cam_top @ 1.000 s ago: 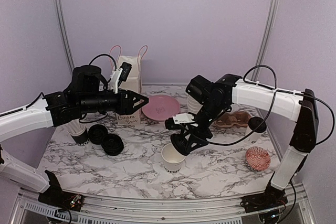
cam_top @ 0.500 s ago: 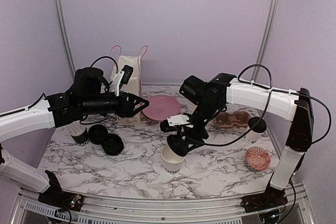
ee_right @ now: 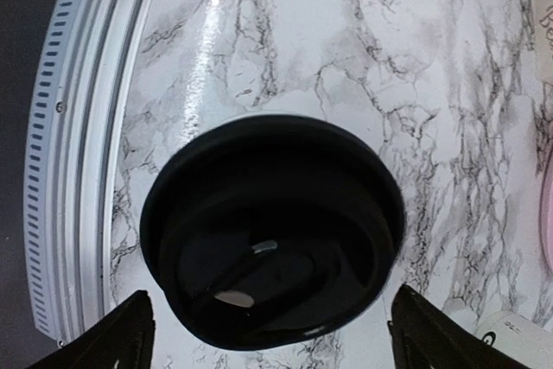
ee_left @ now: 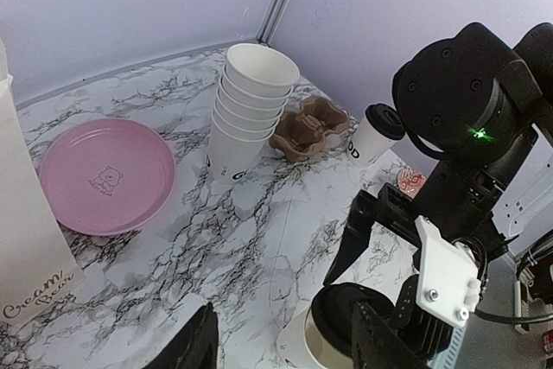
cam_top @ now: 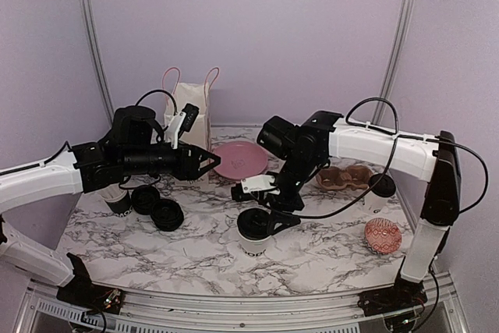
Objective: Pack the takeout coffee
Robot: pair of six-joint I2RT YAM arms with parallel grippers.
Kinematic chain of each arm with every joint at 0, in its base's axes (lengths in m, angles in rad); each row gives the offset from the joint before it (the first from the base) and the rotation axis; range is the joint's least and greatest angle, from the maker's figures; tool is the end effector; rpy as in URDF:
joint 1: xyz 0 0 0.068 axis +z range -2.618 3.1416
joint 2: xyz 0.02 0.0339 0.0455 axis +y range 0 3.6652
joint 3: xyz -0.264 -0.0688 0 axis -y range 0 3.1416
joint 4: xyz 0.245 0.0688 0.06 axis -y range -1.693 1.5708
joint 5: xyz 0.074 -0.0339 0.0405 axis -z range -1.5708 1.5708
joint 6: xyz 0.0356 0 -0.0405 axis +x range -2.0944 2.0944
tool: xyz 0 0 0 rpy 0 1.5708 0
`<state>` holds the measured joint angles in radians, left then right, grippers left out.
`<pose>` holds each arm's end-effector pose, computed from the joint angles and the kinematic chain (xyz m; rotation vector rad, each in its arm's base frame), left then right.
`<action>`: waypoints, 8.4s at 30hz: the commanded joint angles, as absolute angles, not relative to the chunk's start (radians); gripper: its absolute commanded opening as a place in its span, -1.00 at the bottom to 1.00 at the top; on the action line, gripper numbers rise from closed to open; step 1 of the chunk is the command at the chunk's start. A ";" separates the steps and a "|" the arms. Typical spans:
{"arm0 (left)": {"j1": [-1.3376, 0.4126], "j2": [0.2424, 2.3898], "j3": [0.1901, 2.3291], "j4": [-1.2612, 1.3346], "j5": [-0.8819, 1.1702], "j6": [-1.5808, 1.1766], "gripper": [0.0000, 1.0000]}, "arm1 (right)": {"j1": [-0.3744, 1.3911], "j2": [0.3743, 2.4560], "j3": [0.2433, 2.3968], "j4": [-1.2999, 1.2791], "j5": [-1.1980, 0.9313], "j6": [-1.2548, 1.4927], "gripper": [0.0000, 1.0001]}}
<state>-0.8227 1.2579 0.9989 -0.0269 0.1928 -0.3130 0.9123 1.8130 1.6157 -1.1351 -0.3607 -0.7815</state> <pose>0.1960 -0.2212 0.3292 0.6315 1.8613 -0.9489 0.2108 0.2929 0.2763 -2.1986 1.8597 0.5463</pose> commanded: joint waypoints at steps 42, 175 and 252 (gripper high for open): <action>-0.897 1.523 0.817 0.291 0.488 -0.800 -0.03 | 0.581 1.806 1.167 -0.705 -1.158 -0.350 0.28; -0.993 1.425 1.032 -0.339 0.226 -0.623 0.06 | 0.680 1.843 1.450 -0.906 -0.925 -0.503 -0.10; -0.928 1.414 0.747 0.096 0.346 -0.922 -0.48 | 0.701 1.927 1.417 -0.857 -0.966 -0.390 -0.20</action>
